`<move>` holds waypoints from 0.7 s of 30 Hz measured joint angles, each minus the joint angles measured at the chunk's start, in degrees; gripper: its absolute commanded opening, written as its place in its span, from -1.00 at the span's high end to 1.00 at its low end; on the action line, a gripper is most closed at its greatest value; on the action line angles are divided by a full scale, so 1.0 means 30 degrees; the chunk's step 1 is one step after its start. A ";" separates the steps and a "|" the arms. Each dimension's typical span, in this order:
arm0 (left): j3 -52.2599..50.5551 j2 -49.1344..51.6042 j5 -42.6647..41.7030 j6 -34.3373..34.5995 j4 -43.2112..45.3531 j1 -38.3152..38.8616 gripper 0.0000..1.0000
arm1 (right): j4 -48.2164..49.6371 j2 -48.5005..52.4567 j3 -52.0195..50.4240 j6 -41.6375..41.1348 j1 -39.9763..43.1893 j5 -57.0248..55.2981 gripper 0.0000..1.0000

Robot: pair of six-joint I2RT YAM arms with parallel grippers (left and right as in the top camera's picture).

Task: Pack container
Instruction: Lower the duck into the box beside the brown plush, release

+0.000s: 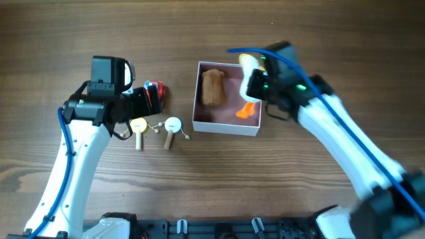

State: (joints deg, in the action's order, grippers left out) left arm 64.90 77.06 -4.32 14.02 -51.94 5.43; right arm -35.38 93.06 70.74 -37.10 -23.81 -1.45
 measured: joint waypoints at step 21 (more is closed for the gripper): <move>0.0000 0.0000 0.0000 0.0007 0.0015 0.0000 -0.99 | -0.0073 -0.1457 0.0226 0.2186 -0.0015 0.1151 0.91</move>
State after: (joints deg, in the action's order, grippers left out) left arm 64.90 77.06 -4.32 14.04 -51.90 5.43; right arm -35.59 88.68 71.42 -30.55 -23.86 2.00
